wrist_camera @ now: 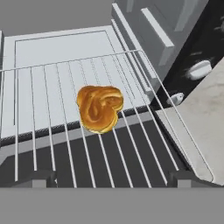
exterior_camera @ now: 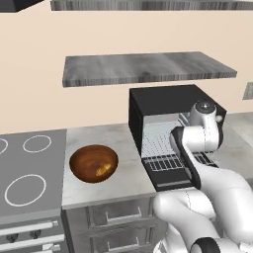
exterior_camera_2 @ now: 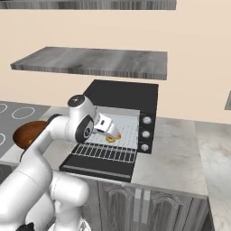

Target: Pick up the heated bread from the toaster oven and place it in the bowl. Then move the bread bowl to the dining counter.

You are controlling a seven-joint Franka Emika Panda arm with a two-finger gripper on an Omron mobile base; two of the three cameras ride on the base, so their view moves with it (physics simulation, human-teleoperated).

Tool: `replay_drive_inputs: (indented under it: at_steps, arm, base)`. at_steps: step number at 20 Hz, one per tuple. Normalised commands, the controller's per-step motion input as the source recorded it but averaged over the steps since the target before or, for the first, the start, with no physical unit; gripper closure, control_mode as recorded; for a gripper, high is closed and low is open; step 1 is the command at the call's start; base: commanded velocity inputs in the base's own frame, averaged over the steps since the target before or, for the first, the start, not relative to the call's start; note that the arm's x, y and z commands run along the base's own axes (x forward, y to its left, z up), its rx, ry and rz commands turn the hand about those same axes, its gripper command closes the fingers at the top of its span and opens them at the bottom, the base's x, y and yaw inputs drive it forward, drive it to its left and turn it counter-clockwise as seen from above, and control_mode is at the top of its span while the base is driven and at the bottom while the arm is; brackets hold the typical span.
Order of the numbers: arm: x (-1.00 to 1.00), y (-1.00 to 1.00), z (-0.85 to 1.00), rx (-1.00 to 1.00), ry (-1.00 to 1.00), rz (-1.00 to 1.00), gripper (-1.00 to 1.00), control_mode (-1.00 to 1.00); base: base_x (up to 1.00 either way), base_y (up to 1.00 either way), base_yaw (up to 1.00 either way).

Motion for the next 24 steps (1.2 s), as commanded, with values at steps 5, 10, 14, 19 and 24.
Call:
replay_drive_inputs:
  at_steps: [5, 10, 14, 19, 24]
  arm:
    - [0.36, 0.08, 0.0, 0.0, 0.0, 0.0, -1.0, -1.0]
    - [0.41, 0.0, 0.0, 0.0, 0.0, 0.0, -1.0, -1.0]
    - [0.39, 0.0, 0.0, 0.0, 0.0, 0.0, -1.0, -1.0]
    - [0.22, -0.01, -0.12, 0.0, 0.0, 0.0, -1.0, -1.0]
    - [0.03, -0.18, -0.36, 0.0, 0.04, 0.0, -1.0, -1.0]
  base:
    - [0.0, 0.0, 0.0]
    - [0.0, 0.0, 0.0]
    - [0.0, 0.0, 0.0]
    - [0.0, 0.0, 0.0]
    - [0.0, 0.0, 0.0]
